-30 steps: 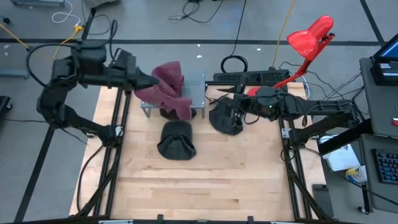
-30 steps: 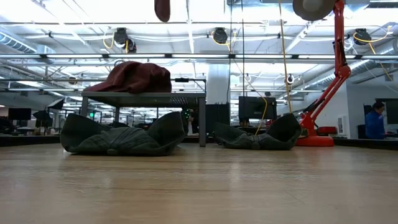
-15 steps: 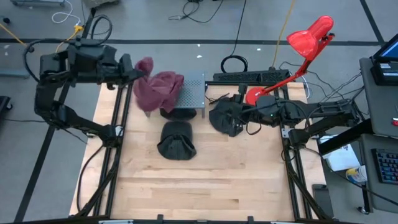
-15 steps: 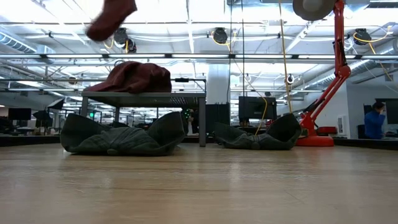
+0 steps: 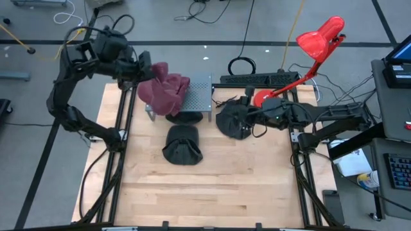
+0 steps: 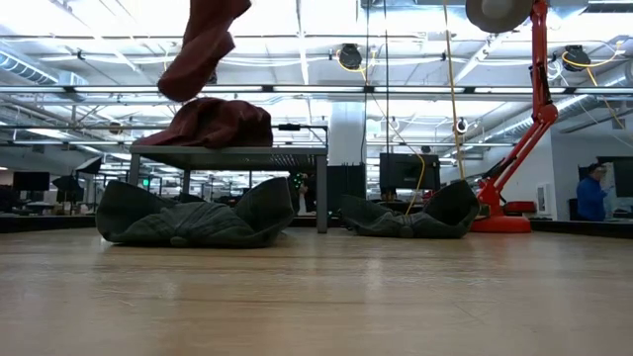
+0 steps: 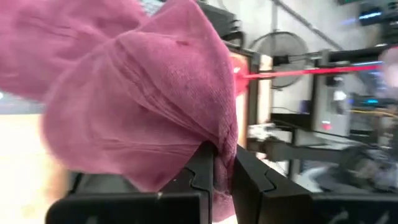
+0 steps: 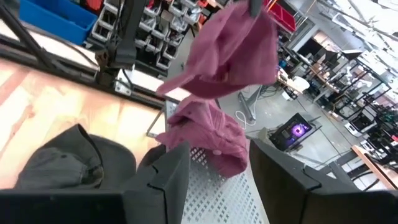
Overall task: Pick & Place hat
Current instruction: Stack the red cap on top of the red cap on the shelf
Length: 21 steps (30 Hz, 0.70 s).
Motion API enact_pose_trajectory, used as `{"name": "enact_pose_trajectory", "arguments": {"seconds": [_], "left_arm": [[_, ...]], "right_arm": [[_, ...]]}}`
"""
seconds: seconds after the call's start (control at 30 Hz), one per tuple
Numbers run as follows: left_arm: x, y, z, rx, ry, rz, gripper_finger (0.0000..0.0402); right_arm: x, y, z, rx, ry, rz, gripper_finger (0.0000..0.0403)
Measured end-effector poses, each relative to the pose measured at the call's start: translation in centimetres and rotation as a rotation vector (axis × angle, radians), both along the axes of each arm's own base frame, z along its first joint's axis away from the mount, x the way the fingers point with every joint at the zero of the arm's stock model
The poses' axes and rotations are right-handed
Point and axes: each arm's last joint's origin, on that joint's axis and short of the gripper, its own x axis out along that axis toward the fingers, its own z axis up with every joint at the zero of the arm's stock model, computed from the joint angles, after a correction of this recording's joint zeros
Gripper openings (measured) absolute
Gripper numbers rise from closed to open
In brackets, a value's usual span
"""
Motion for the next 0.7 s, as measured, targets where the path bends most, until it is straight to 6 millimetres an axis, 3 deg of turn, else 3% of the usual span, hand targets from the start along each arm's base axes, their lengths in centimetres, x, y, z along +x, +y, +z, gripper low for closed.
{"name": "enact_pose_trajectory", "arguments": {"seconds": [0.33, 0.7], "left_arm": [[-3.7, 1.1, 2.2, 0.137, -0.025, 0.088, 0.0027], [-4.6, 2.2, 1.8, 0.334, 0.198, 0.086, 0.0027]], "right_arm": [[0.4, -0.1, -4.2, -0.048, 0.132, 0.006, 0.0161], [0.8, 0.0, -7.9, -0.228, 0.194, 0.054, 0.0161]]}}
